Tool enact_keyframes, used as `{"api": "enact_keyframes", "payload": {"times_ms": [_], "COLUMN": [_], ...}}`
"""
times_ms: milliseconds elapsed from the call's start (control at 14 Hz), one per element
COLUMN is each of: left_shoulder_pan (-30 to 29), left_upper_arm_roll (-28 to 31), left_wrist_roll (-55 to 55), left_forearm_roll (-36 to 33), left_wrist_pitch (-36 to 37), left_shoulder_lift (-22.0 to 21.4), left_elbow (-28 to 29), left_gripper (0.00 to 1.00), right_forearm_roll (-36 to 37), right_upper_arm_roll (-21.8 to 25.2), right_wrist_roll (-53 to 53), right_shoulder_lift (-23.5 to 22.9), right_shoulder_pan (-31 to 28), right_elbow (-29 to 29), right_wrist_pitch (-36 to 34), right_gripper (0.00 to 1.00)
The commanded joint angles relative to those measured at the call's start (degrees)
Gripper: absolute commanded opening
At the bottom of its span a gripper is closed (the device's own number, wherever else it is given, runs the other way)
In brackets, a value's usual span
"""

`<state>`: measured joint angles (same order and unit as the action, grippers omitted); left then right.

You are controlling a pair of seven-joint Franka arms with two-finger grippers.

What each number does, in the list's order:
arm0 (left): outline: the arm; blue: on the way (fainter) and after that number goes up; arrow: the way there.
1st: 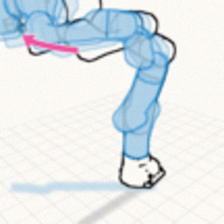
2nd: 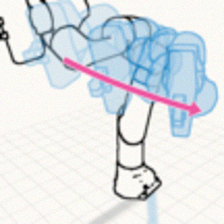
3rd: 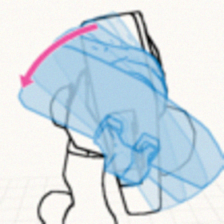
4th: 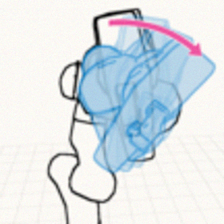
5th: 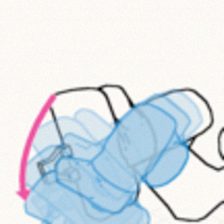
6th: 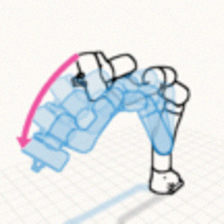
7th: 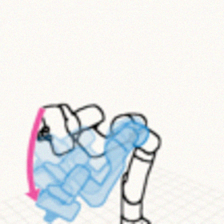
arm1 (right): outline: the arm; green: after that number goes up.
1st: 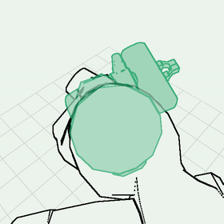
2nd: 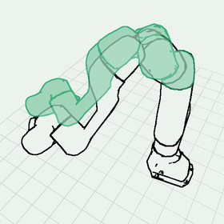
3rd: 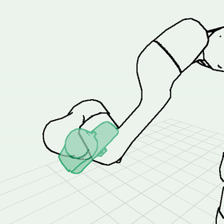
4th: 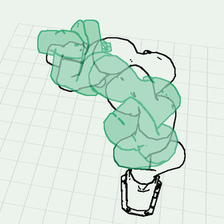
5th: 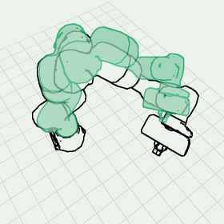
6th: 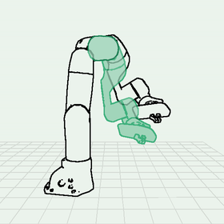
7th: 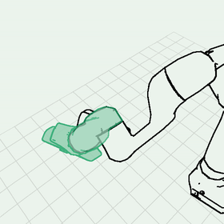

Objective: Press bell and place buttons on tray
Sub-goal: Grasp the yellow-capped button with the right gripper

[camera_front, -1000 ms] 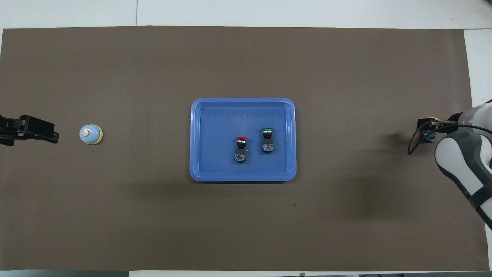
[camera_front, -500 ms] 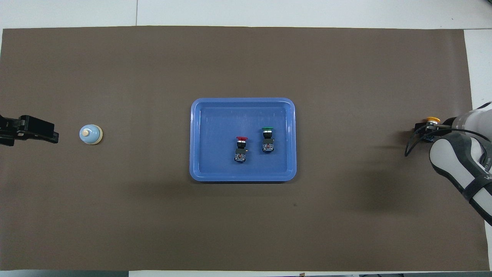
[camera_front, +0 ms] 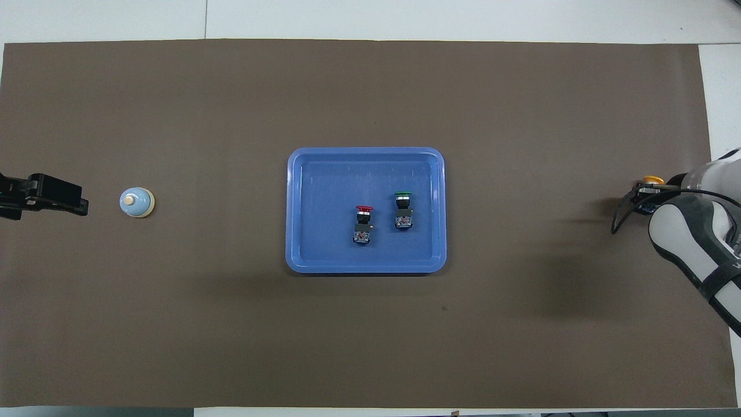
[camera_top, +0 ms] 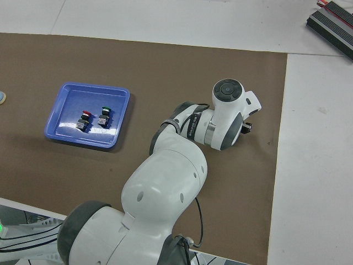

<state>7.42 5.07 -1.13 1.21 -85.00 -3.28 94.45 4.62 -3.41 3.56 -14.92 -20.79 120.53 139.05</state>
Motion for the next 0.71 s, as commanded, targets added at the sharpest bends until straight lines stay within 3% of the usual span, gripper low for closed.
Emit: {"api": "enact_keyframes", "payload": {"times_ms": [0, 429, 643], "left_shoulder_pan": [0.5, 0.5, 0.5], "left_upper_arm_roll": [0.5, 0.5, 0.5], "left_wrist_roll": [-0.4, -0.4, -0.4], "left_forearm_roll": [-0.4, -0.4, -0.4], "left_wrist_pitch": [0.1, 0.1, 0.2], "left_shoulder_lift": [-1.3, -1.3, -1.3], "left_elbow": [1.0, 1.0, 1.0], "left_gripper": [1.00, 1.00, 1.00], "right_forearm_roll": [0.2, -0.4, -3.5], "right_upper_arm_roll": [-0.6, -0.6, -0.6], "right_wrist_roll": [0.1, -24.2, -36.0], "right_shoulder_lift": [0.9, -0.6, -1.6], "right_shoulder_pan": [3.8, 24.4, 36.1], "right_elbow": [-6.6, -26.7, -30.0], "right_wrist_pitch": [-9.4, -36.9, -38.9], "right_gripper": [0.00, 0.00, 0.00]}}
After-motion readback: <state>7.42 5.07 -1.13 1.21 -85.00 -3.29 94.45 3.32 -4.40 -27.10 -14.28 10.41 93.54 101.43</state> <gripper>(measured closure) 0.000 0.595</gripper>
